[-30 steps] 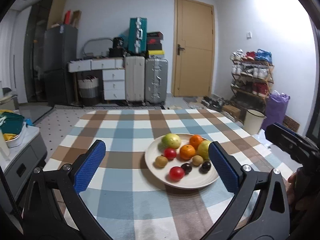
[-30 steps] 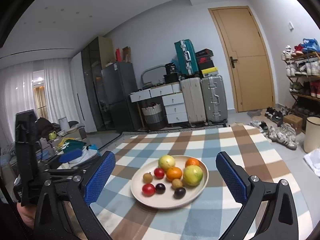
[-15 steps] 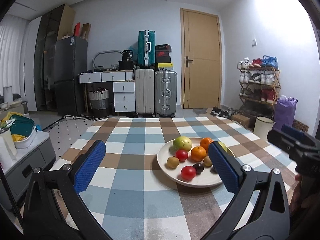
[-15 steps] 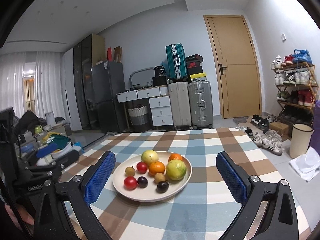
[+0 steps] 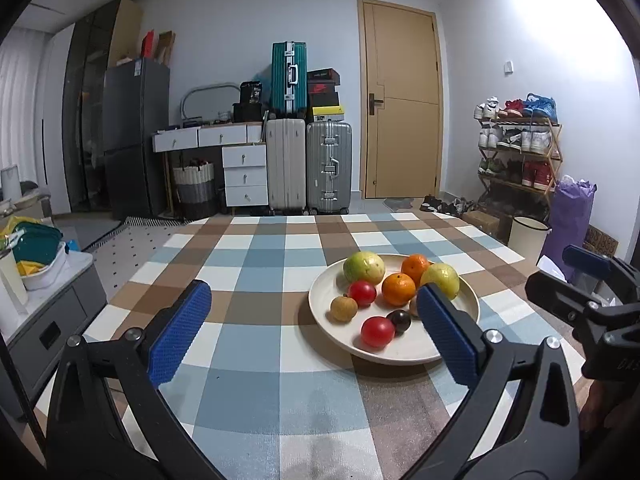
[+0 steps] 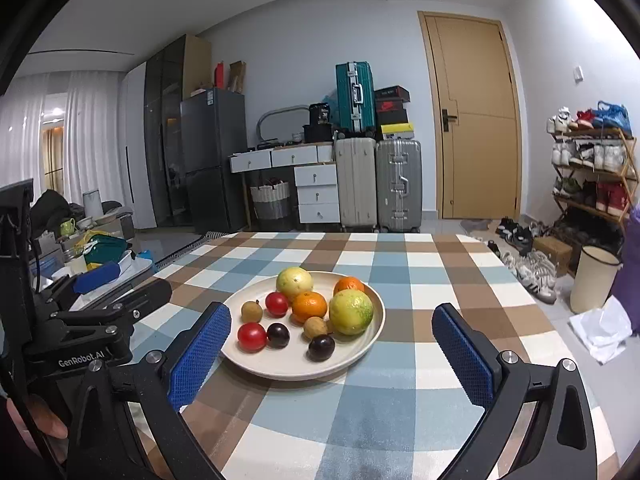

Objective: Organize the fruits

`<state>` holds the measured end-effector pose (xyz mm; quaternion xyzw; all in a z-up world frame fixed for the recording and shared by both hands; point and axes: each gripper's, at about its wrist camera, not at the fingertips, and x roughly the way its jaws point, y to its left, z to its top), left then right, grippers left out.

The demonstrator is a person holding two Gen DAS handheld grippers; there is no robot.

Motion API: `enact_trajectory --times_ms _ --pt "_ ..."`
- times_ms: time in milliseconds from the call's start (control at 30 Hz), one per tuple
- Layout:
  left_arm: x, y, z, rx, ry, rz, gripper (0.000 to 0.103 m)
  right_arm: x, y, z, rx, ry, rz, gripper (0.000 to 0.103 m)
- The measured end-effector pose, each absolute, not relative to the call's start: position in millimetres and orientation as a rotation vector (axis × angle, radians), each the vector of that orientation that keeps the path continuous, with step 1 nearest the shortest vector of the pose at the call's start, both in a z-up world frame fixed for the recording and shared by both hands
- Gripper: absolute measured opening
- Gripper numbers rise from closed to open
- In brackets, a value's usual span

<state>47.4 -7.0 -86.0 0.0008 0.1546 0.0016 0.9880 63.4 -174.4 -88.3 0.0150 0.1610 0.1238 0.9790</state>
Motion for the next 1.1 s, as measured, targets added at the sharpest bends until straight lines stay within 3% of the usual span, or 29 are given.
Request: enact_trajectory --times_ms 1100 --pt "48.8 -7.0 -85.4 -0.001 0.315 0.004 0.103 58.9 -166.2 -88.0 -0.012 0.313 0.245 0.103"
